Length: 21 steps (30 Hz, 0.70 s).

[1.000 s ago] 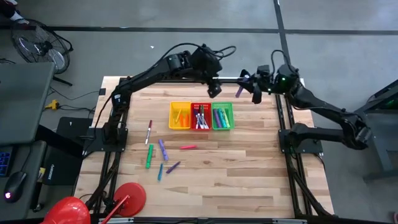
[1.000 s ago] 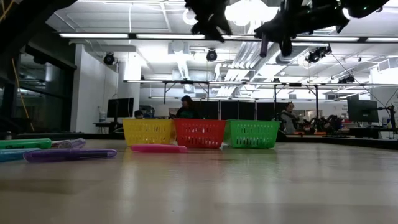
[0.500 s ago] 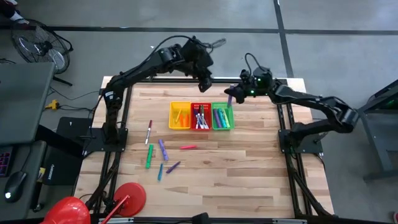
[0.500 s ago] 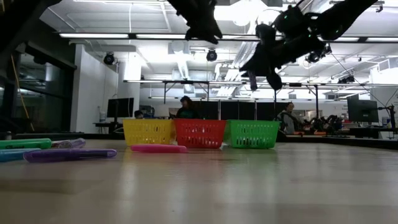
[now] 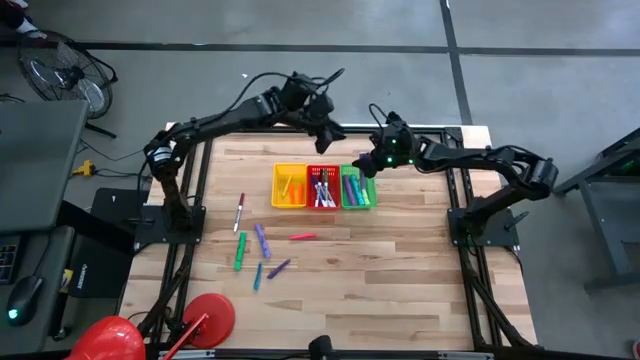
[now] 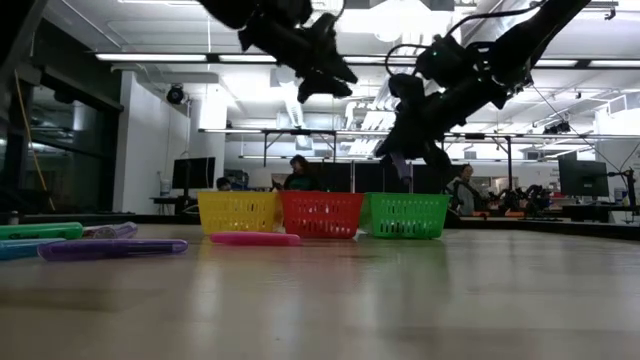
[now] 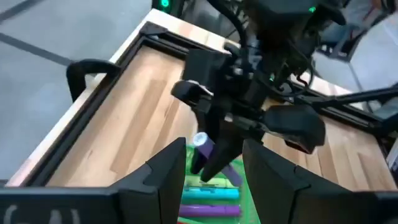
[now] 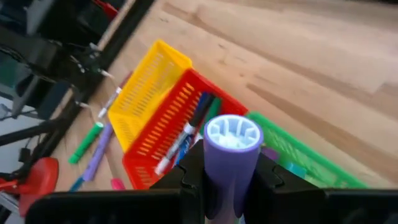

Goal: Pick & Place Markers
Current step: Put the top purple highlighter into the green bin

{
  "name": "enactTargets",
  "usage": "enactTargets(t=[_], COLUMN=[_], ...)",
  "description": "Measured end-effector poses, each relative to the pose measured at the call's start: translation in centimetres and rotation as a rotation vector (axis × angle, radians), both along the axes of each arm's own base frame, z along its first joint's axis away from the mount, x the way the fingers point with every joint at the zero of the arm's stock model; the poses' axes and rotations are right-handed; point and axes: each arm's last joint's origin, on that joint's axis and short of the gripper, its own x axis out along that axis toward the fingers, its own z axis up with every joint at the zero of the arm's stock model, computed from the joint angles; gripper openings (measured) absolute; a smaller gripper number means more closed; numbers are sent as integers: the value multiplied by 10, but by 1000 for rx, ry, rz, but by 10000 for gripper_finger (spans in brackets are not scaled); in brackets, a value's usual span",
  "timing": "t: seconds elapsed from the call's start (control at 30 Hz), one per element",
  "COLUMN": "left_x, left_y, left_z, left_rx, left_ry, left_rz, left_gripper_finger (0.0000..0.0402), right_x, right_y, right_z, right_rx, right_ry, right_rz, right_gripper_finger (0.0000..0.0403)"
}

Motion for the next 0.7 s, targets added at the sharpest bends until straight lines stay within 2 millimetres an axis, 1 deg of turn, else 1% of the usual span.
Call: enactTargets(t=[0.1, 0.2, 0.27, 0.4, 0.47, 0.5, 0.63, 0.7], left_x=[-11, -40, -50, -72, -76, -80, -91, -92], left_y=[2, 5, 3, -1, -4, -6, -5, -6], left_z=[-1, 4, 9, 2, 5, 4, -14, -14], left_rx=[18, 4, 38, 10, 39, 36, -11, -8], left_ry=[-96, -155, -221, -238, -300, -318, -349, -399], left_rz=[29, 71, 96, 124, 125, 131, 169, 167], left_gripper_finger=[156, 156, 156, 156, 156, 156, 156, 156], right_x=[3, 6, 7, 10, 10, 11, 14, 16], right_y=[4, 7, 9, 13, 15, 17, 24, 27], right_z=[-6, -12, -14, -14, -15, -16, -16, -16], right_rx=[12, 4, 1, -21, -23, -22, -35, -38], right_ry=[39, 73, 86, 102, 115, 119, 127, 131], right_rz=[-6, -22, -24, -40, -41, -35, -19, -13], right_gripper_finger=[52, 52, 52, 55, 56, 56, 55, 58])
